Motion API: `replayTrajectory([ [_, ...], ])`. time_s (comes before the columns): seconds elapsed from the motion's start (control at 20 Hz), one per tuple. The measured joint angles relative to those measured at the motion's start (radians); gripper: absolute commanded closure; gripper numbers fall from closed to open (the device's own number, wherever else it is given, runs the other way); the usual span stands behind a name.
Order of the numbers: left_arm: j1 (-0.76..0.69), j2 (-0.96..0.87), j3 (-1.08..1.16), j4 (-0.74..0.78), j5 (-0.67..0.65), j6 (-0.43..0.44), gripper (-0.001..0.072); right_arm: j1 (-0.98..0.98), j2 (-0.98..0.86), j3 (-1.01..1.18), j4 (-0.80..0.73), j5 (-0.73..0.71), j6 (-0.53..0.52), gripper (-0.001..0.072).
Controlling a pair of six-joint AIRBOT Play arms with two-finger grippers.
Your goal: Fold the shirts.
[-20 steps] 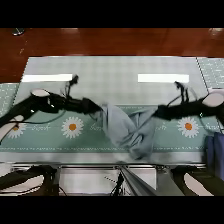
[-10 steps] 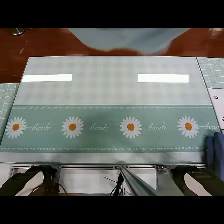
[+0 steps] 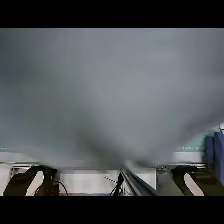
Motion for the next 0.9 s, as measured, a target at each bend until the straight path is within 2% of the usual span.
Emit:
replayTrajectory([
  [0.15,0.002,0.043,-0.135,0.039,-0.150,-0.048,0.0681,0.000,0.024,-0.095,0.005,0.058,0.011,0.0689],
  [0.25,0.002,0.079,-0.300,0.016,-0.219,-0.071,0.0681,0.000,0.031,-0.193,0.019,0.080,0.013,0.0689],
  [0.35,0.000,0.117,-0.510,-0.026,-0.249,-0.081,0.0680,0.000,0.034,-0.327,0.034,0.090,0.015,0.0689],
  [0.45,-0.001,0.145,-0.753,-0.058,-0.227,-0.084,0.0680,0.000,0.030,-0.496,0.047,0.059,0.015,0.0689],
  [0.55,-0.002,0.146,-0.996,-0.100,-0.122,-0.067,0.0680,0.000,0.004,-0.666,0.052,-0.025,0.014,0.0689],
  [0.7,-0.020,0.090,-1.290,-0.220,0.131,0.031,0.0681,0.000,-0.108,-0.821,0.056,-0.191,0.011,0.0688],
  [0.9,-0.083,-0.099,-1.424,-0.341,0.468,0.146,0.0680,0.000,-0.369,-0.838,0.117,-0.385,-0.008,0.0688],
])
